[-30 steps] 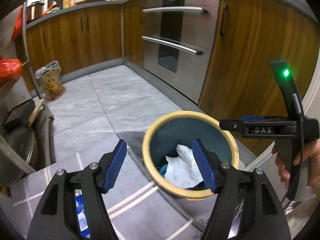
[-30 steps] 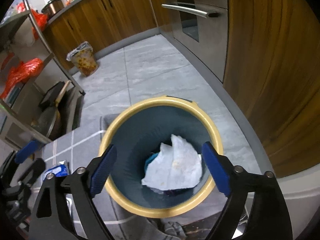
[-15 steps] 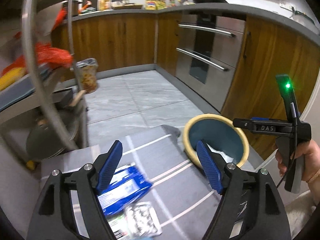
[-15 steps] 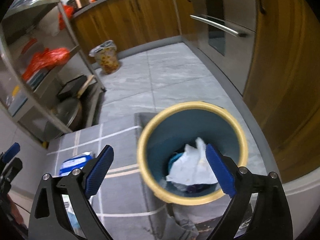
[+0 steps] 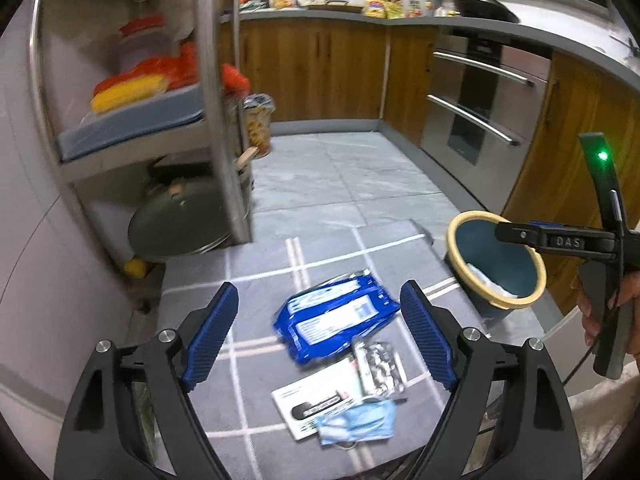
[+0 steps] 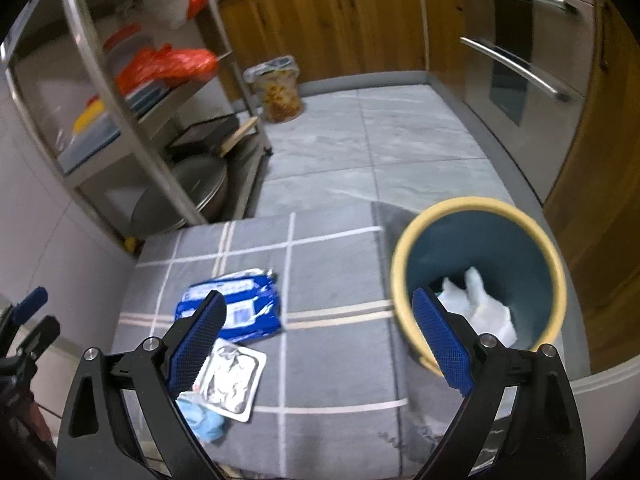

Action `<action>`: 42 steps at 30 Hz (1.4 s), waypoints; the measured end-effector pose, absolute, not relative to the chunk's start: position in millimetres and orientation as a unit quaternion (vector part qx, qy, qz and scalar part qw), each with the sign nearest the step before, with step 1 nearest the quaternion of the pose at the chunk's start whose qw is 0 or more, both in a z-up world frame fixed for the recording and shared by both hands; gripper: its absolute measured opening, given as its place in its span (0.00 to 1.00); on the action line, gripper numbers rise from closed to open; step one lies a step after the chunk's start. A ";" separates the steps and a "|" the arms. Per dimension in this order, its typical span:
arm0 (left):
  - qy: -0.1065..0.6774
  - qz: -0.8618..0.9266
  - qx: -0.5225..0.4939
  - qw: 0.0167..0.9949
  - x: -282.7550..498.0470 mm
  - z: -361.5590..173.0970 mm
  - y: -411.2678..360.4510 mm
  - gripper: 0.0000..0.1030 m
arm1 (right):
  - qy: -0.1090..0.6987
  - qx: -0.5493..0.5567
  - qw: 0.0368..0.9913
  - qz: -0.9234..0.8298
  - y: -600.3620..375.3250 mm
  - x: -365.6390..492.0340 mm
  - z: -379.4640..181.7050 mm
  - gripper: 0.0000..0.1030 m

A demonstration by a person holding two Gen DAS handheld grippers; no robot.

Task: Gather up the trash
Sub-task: 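Move both tools back over the blue wipes pack and foil pack, then grasp the blue wipes pack with the right tool while the left tool grasps the foil pack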

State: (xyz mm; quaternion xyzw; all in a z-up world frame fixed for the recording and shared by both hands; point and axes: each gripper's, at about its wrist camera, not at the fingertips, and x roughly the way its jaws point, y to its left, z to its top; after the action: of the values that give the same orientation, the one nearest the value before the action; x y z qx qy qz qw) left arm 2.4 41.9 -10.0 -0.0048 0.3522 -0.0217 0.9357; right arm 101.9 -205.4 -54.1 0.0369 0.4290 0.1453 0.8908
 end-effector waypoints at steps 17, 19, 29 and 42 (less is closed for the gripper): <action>0.398 0.016 -0.024 0.917 33.8 -74.4 88.9 0.80 | 0.494 -0.026 0.851 0.177 -133.9 116.9 -122.5 0.91; 0.404 0.012 -0.014 0.915 39.7 -82.9 87.3 0.80 | 0.500 -0.036 0.846 0.180 -130.8 119.9 -132.0 0.91; 0.437 0.002 0.003 0.899 62.8 -116.9 81.0 0.80 | 0.528 -0.039 0.835 0.150 -125.7 140.8 -167.5 0.89; 0.453 -0.007 0.009 0.892 75.7 -124.2 74.9 0.80 | 0.555 -0.034 0.812 0.175 -113.0 159.0 -185.3 0.50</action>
State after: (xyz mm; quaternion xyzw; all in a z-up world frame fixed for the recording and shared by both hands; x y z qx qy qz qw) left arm 75.7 74.9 -124.2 0.0092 0.4528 -0.0065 0.8915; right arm 159.0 -113.0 -185.3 -0.0343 0.5554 0.1752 0.8122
